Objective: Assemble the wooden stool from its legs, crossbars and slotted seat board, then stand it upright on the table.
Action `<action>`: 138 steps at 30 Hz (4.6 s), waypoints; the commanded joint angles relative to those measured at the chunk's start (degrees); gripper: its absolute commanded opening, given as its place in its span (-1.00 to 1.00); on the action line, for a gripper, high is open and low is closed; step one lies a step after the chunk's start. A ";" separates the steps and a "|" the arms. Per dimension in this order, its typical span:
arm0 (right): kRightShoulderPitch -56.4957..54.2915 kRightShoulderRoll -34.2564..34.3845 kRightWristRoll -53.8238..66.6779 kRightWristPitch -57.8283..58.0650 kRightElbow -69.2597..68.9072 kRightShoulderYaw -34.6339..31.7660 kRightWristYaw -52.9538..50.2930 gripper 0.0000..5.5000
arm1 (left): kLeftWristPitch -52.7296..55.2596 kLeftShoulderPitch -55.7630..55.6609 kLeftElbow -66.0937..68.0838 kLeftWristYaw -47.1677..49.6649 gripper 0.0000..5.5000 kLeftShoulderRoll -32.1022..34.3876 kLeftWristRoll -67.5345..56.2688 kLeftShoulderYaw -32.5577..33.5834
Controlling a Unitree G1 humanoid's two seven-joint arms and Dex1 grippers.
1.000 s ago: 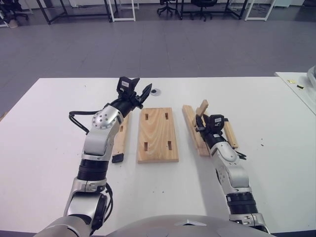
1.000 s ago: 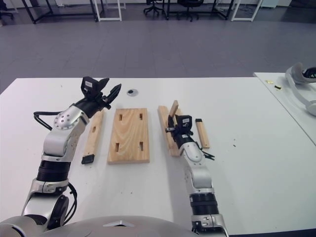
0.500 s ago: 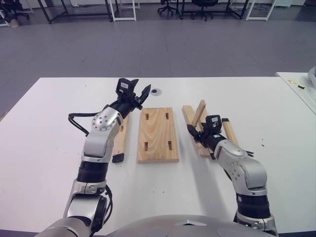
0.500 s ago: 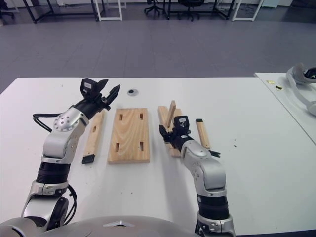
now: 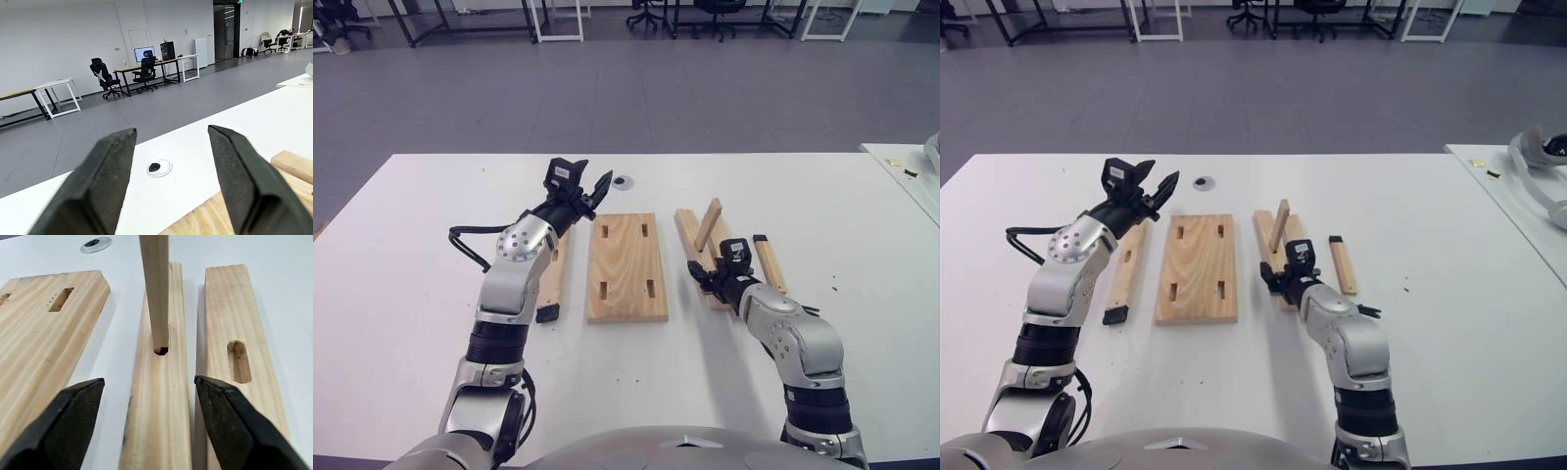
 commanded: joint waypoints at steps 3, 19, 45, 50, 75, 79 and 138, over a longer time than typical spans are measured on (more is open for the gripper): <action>0.40 -4.71 -3.47 1.34 1.27 1.75 0.62 0.26 | -0.40 0.43 -0.34 0.32 -0.03 -0.23 0.68 -0.43; 1.89 -2.00 -3.16 -1.78 4.72 2.21 2.46 -0.17 | -0.59 0.58 0.14 0.29 -0.03 -0.41 0.95 -0.27; -5.45 -12.10 -0.26 -33.30 -3.16 3.81 26.47 -0.25 | 28.80 -4.86 3.60 -0.91 -0.03 -9.67 -45.78 18.32; -4.93 -13.45 -1.20 -34.14 -4.35 5.96 28.08 -0.25 | 30.02 -5.55 2.28 0.49 -0.03 -10.21 -50.45 19.65; -5.01 -13.02 -1.92 -37.36 -2.31 6.60 29.00 -0.25 | 28.46 -1.69 -1.81 3.51 -0.61 -9.99 -54.41 18.94; -4.54 -12.83 -2.02 -37.60 -1.78 6.78 28.96 -0.10 | 28.40 -1.29 -2.33 6.21 -0.61 -9.92 -55.58 19.99; -17.96 -12.24 -0.77 -37.90 32.07 20.68 60.53 0.16 | 21.62 10.27 -29.44 43.03 -0.63 1.36 -52.15 16.56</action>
